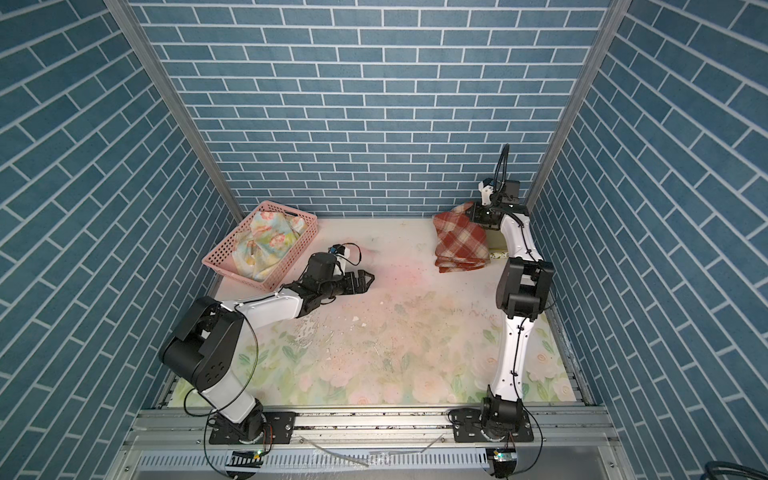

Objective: Fold and stack the skirts
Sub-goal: 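Carry the plaid bundle with the right gripper onto the olive skirt stack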

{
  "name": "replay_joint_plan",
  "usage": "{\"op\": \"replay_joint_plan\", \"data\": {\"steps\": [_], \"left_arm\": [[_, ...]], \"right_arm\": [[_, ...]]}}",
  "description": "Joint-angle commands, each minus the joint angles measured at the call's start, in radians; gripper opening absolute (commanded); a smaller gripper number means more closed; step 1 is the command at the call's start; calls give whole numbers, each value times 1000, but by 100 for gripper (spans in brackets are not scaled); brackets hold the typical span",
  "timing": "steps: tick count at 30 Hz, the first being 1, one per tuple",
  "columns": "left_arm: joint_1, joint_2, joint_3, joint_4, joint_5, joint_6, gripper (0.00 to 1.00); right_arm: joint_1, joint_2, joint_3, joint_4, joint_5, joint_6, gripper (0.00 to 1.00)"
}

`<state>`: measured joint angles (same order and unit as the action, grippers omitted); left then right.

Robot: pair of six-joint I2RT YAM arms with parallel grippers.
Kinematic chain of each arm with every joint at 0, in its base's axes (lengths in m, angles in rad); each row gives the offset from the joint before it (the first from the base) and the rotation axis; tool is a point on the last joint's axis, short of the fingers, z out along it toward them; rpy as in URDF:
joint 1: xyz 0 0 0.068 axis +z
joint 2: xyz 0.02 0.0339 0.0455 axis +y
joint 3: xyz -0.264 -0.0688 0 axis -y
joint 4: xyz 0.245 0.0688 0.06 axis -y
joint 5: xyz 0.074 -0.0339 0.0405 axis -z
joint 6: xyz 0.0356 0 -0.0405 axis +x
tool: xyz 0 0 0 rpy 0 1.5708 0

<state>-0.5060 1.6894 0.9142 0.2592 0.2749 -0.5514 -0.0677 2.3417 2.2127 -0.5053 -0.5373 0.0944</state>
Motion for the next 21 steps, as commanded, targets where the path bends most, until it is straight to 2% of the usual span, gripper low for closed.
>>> {"op": "replay_joint_plan", "data": {"steps": [1, 10, 17, 21], "left_arm": [[5, 16, 24, 8, 15, 12, 99], [4, 55, 55, 8, 29, 7, 99], [1, 88, 91, 0, 40, 5, 99], [-9, 109, 113, 3, 45, 2, 99]], "right_arm": [[-30, -34, 31, 23, -113, -72, 0], [-96, 78, 181, 89, -217, -44, 0], [-149, 251, 441, 92, -252, 17, 0], [-168, 305, 478, 145, -229, 21, 0]]}}
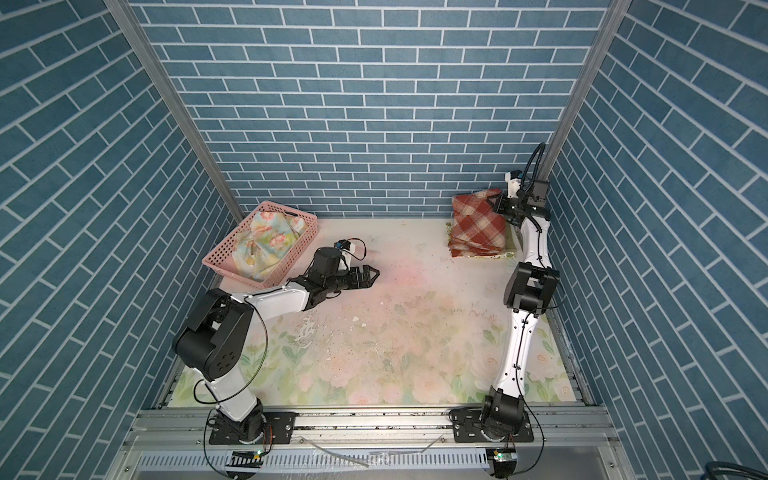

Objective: Fold and stack the skirts
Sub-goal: 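Carry the plaid bundle with the right gripper onto the olive skirt stack, then release the plaid bundle with the right gripper while the left reaches into the pink basket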

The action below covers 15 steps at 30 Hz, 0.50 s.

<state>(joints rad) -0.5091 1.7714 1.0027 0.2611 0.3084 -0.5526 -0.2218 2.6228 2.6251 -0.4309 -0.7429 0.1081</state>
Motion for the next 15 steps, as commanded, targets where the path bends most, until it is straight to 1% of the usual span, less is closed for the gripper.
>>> {"op": "replay_joint_plan", "data": {"steps": [1, 5, 6, 8, 9, 10, 11, 13, 15], "left_arm": [[-8, 31, 30, 1, 15, 4, 99], [-17, 44, 41, 3, 11, 7, 99], [-16, 47, 47, -1, 7, 6, 99], [-16, 49, 63, -24, -10, 13, 99], [-16, 48, 77, -44, -21, 26, 99], [-16, 43, 90, -66, -37, 35, 99], [-16, 35, 107, -94, -60, 48, 99], [-16, 11, 142, -149, -117, 82, 99], [-13, -16, 202, -235, -197, 117, 100]], "right_arm": [[-16, 29, 65, 75, -17, -6, 0], [-16, 43, 56, 105, 19, -42, 1], [-15, 44, 54, 117, 41, -49, 18], [-11, 46, 53, 149, 86, -57, 57], [-8, 41, 54, 164, 119, -59, 71], [-7, 34, 52, 173, 142, -62, 80], [0, 21, 52, 178, 188, -68, 85], [20, -21, 25, 191, 285, -97, 89], [52, -94, -61, 232, 420, -131, 91]]}}
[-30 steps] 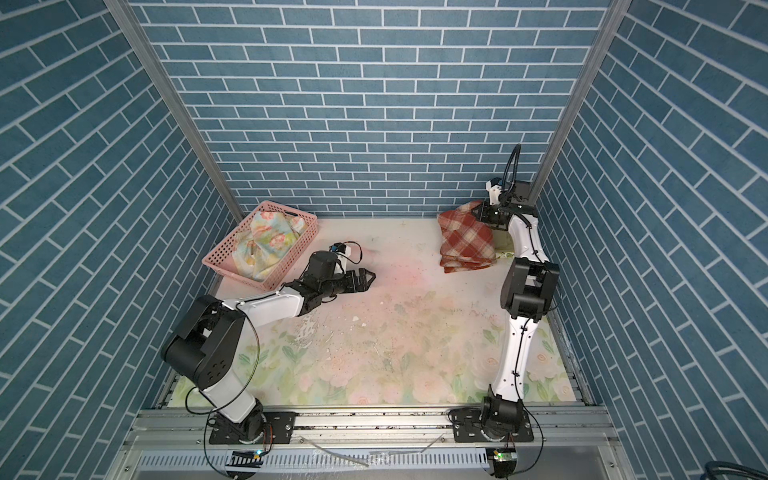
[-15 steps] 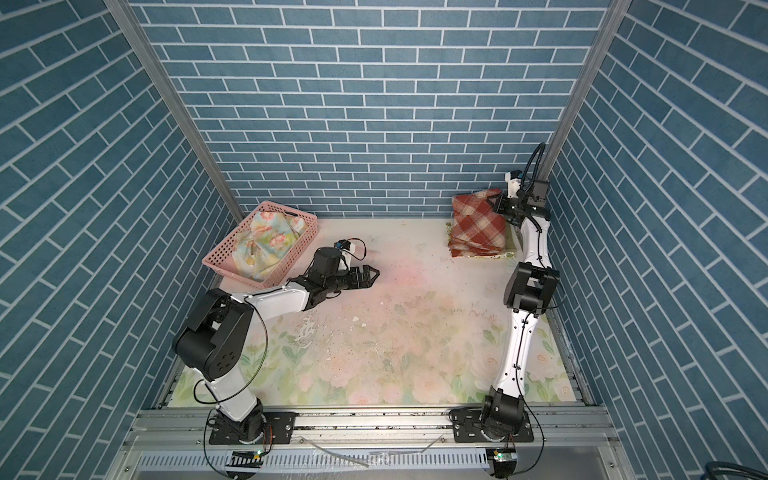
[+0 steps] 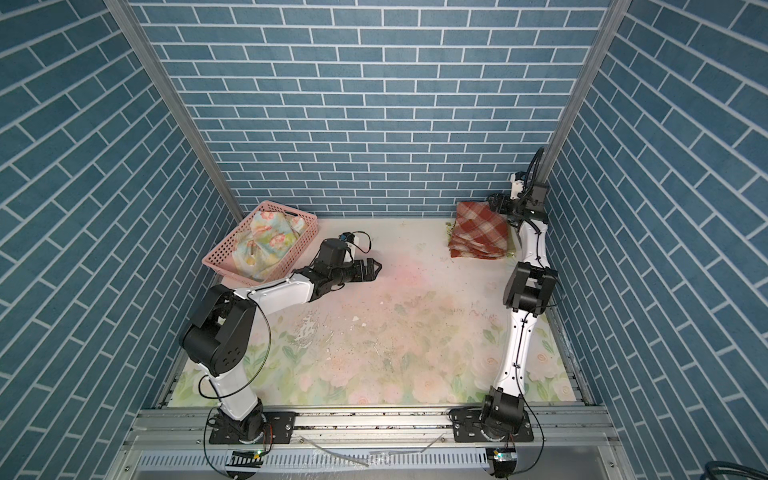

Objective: Fold and stack the skirts
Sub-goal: 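Release the plaid bundle with the right gripper while the left reaches into the pink basket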

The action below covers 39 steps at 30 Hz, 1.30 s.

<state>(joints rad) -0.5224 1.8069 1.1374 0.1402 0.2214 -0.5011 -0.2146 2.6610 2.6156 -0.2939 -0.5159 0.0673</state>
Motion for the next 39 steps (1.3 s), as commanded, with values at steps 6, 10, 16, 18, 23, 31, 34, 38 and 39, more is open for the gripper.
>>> {"op": "replay_joint_plan", "data": {"steps": [6, 10, 16, 18, 23, 31, 34, 38, 39], "left_arm": [[27, -92, 303, -448, -484, 127, 100], [174, -42, 473, -691, -583, 54, 100], [416, 215, 781, -914, -621, 36, 100], [470, 336, 908, -965, -604, 29, 100], [533, 627, 1236, -1119, -578, 17, 100], [573, 766, 1305, -1050, -456, -42, 98], [576, 778, 1265, -1000, -416, -42, 80], [588, 798, 1311, -1023, -369, -37, 5], [587, 782, 1311, -1016, -363, -21, 0]], "right_arm": [[148, -394, -396, 316, 617, -192, 93], [222, -617, -691, 446, 627, -196, 92], [441, -895, -1131, 468, 548, -109, 90], [506, -960, -1251, 464, 544, -44, 89], [632, -1059, -1473, 488, 501, 60, 87], [730, -1072, -1520, 423, 548, 37, 86], [731, -1078, -1506, 404, 556, 31, 86], [730, -1092, -1489, 379, 564, 35, 85], [730, -1100, -1489, 377, 563, 35, 84]]}}
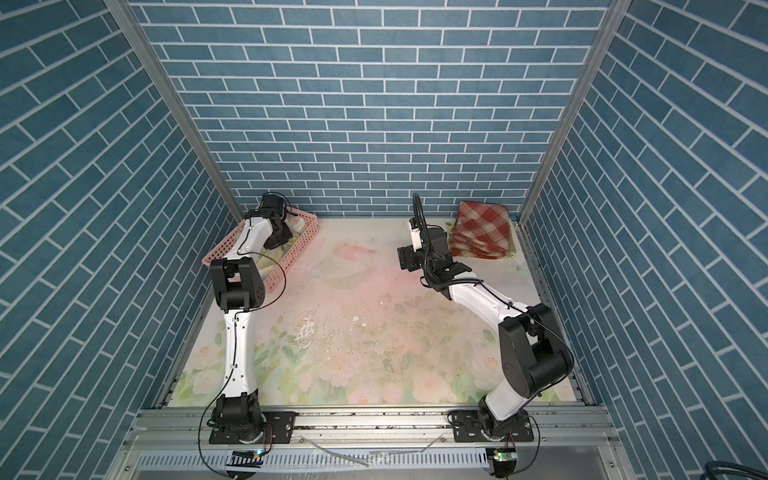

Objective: Fold and stack the skirts
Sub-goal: 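Release the plaid bundle with the right gripper while the left reaches into the pink basket, then pull the floral skirt out of the pink basket with the left gripper onto the mat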

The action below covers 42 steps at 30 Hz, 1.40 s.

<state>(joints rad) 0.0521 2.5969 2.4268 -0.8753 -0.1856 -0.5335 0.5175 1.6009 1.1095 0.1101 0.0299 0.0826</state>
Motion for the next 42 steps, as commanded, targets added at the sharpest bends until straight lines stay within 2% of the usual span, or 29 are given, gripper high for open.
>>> {"op": "replay_joint_plan", "data": {"steps": [1, 5, 9, 11, 14, 18, 21, 23, 24, 26, 27, 28, 30, 34, 39, 42], "left_arm": [[12, -31, 19, 9, 47, 22, 0], [12, -182, -10, 34, 58, 52, 0], [-8, -428, -206, 201, 116, 100, 0], [-21, -541, -292, 285, 173, 122, 0], [-54, -683, -372, 344, 317, 142, 0], [-175, -877, -521, 408, 413, 193, 0], [-285, -1010, -692, 478, 469, 208, 0], [-365, -1089, -835, 535, 487, 217, 11], [-413, -1124, -915, 571, 497, 213, 20], [-500, -1168, -1047, 610, 508, 211, 64], [-539, -1184, -1104, 617, 493, 210, 78], [-570, -1204, -1152, 609, 470, 220, 86], [-589, -1250, -1245, 603, 437, 211, 93], [-590, -1379, -1382, 590, 402, 182, 95], [-585, -1470, -1430, 457, 233, 188, 96], [-562, -1458, -1433, 371, 130, 162, 96]], "right_arm": [[-2, -48, 14, -26, 23, 22, 84], [-2, -78, 6, -24, 52, 43, 84], [-3, -114, -24, 12, 90, 101, 84], [-4, -142, -44, 28, 106, 128, 84], [-5, -206, -85, 43, 164, 184, 84], [-11, -304, -122, -10, 237, 255, 84], [-13, -387, -147, -67, 262, 286, 84], [-13, -446, -172, -103, 267, 303, 84], [-13, -478, -185, -123, 266, 306, 84], [-14, -531, -202, -183, 268, 308, 84], [-13, -559, -209, -220, 266, 308, 84], [-13, -583, -216, -254, 263, 305, 84], [-13, -623, -229, -308, 258, 306, 84], [-13, -614, -224, -389, 214, 297, 84], [-10, -429, -208, -355, 76, 319, 84], [26, -282, -170, -314, 35, 345, 84]]}}
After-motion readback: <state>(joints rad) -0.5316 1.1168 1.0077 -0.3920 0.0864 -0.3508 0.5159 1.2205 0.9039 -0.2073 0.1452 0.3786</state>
